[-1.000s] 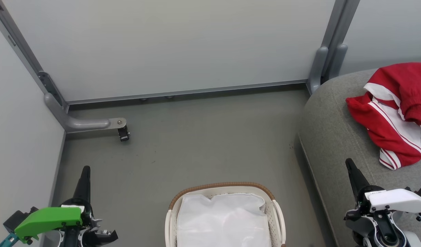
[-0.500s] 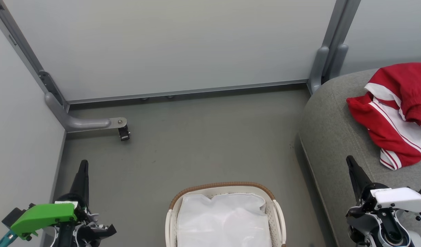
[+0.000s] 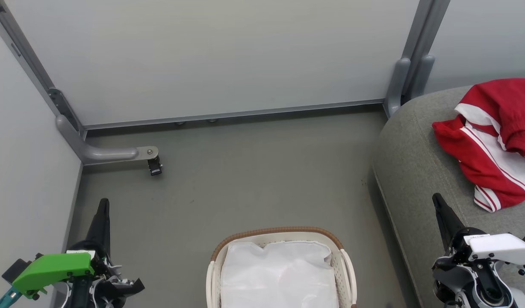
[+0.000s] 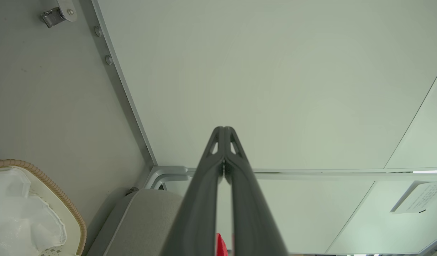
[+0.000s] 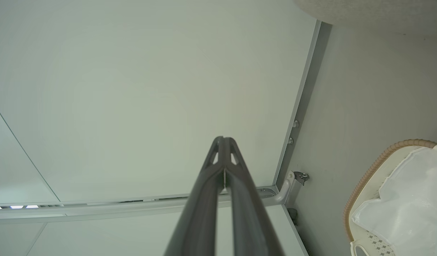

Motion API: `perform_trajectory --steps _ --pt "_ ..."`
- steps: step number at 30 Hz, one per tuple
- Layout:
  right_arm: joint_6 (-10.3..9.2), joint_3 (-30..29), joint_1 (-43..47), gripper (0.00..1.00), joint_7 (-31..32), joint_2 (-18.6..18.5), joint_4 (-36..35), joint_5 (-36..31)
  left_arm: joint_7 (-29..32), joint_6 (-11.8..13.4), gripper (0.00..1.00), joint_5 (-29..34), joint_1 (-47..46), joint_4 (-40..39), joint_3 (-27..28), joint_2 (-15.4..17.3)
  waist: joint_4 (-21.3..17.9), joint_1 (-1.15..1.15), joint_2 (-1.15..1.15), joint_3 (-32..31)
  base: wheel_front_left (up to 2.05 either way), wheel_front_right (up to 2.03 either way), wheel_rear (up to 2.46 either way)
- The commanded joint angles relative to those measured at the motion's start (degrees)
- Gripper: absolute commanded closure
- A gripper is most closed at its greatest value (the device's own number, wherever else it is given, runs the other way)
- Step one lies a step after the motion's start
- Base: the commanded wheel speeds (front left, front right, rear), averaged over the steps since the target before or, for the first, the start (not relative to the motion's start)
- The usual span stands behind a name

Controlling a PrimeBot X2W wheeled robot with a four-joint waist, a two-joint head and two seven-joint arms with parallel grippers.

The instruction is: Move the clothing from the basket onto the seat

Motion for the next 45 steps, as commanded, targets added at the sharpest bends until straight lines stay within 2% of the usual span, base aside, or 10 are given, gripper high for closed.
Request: perform_trajectory --steps 1,45 --pt "-0.02 -0.1 -0.3 1.00 0.2 -0.3 -0.2 0.2 0.2 -0.4 1.00 -0.2 -0.7 -0.2 0.1 0.3 0.0 0.00 0.69 0.0 0.00 0.00 0.00" --pt "-0.02 -0.1 -0.3 1.00 0.2 -0.3 -0.2 0.2 0.2 -0.4 1.00 -0.2 -0.7 -0.2 0.1 0.3 0.0 0.00 0.69 0.0 0.00 0.00 0.00"
